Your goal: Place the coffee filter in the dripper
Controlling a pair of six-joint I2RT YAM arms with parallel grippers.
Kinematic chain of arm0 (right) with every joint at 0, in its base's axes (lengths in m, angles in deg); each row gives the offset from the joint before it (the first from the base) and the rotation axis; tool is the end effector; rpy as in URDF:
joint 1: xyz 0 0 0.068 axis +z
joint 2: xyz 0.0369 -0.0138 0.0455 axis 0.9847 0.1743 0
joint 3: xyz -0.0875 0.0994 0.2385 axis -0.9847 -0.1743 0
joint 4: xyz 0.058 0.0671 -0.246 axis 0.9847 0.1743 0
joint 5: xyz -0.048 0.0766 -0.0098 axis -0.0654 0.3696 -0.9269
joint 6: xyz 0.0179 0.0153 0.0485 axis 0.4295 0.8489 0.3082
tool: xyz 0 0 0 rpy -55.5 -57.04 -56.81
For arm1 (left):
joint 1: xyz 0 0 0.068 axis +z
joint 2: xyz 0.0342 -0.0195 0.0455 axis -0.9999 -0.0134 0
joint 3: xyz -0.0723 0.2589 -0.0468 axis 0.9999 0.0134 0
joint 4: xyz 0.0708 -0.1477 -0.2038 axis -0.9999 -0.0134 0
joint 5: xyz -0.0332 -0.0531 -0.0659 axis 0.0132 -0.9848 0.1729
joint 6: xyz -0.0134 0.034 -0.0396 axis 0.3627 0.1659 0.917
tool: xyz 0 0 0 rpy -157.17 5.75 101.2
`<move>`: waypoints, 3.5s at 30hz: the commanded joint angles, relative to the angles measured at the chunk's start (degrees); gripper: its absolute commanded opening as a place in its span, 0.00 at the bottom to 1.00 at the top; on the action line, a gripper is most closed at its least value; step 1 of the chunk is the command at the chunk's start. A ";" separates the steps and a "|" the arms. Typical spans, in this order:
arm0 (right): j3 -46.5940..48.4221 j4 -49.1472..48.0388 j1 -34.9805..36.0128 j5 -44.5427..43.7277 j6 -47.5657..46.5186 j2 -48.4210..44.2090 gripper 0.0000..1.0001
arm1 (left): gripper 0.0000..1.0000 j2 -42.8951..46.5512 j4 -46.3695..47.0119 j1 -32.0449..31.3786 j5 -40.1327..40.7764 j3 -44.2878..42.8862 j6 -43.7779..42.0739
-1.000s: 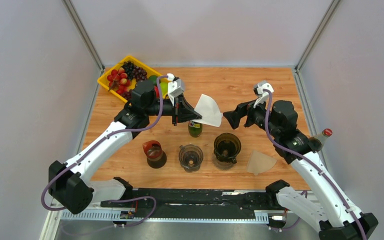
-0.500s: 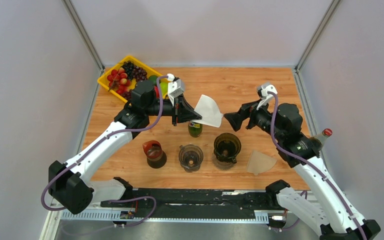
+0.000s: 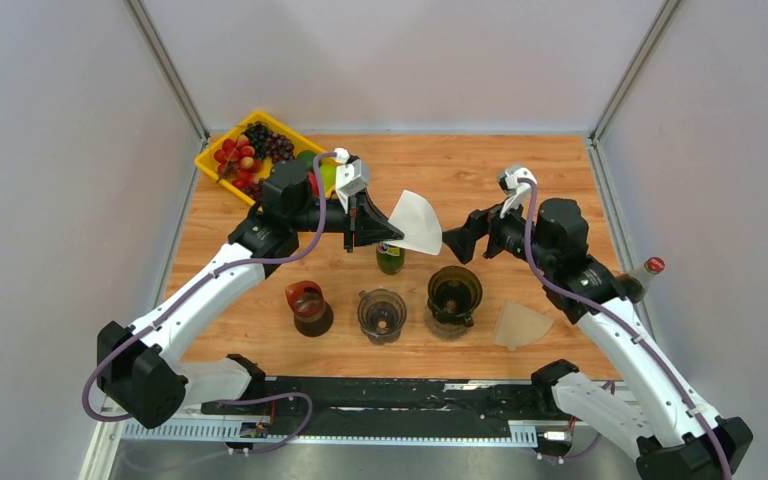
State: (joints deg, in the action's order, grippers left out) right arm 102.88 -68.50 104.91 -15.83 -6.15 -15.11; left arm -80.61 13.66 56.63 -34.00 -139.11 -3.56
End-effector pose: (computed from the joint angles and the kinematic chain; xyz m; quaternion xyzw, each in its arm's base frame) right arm 0.1727 0.0931 0.3515 -0.2081 0.7639 0.2995 0.5324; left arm 0.2169 -0.1734 0.3695 0.4426 0.5857 -0.5290 0.4257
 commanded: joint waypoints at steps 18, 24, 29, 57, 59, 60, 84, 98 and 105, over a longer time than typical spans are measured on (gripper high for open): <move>1.07 -1.11 0.06 2.00 0.80 -3.69 1.00 | 0.00 1.42 1.28 -0.19 -1.08 0.46 -1.14; 1.43 -1.12 0.01 7.04 0.04 -2.56 1.00 | 0.00 1.24 1.29 -0.18 -0.77 0.28 -1.26; 1.51 -1.12 0.06 9.22 0.06 -2.47 1.00 | 0.00 0.53 0.84 -0.20 0.18 -0.07 -1.20; 2.35 -11.93 0.23 25.40 2.40 4.97 0.95 | 0.00 -2.91 1.32 -0.23 -4.84 -1.66 -0.28; 2.09 -14.44 0.30 26.64 3.69 5.59 0.93 | 0.00 -3.17 1.52 -0.26 -6.24 -1.64 -0.53; 2.04 -15.66 0.35 27.16 4.19 5.97 0.90 | 0.00 -3.37 1.61 -0.31 -6.70 -1.73 -0.50; 6.38 -12.09 5.65 0.75 4.74 6.62 0.00 | 0.99 -2.72 -7.47 -1.83 25.76 -8.99 11.50; 14.36 -6.51 18.86 -35.60 0.53 14.13 0.00 | 1.00 -6.42 -12.09 -8.97 51.31 -21.40 17.52; 14.88 -6.08 19.56 -36.09 -0.16 15.64 0.00 | 1.00 -7.43 -10.81 -9.44 52.36 -22.52 20.40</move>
State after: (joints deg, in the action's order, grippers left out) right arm 114.99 -74.77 123.84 -49.42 -4.95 0.17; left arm -87.21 2.14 47.67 16.17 -159.09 14.26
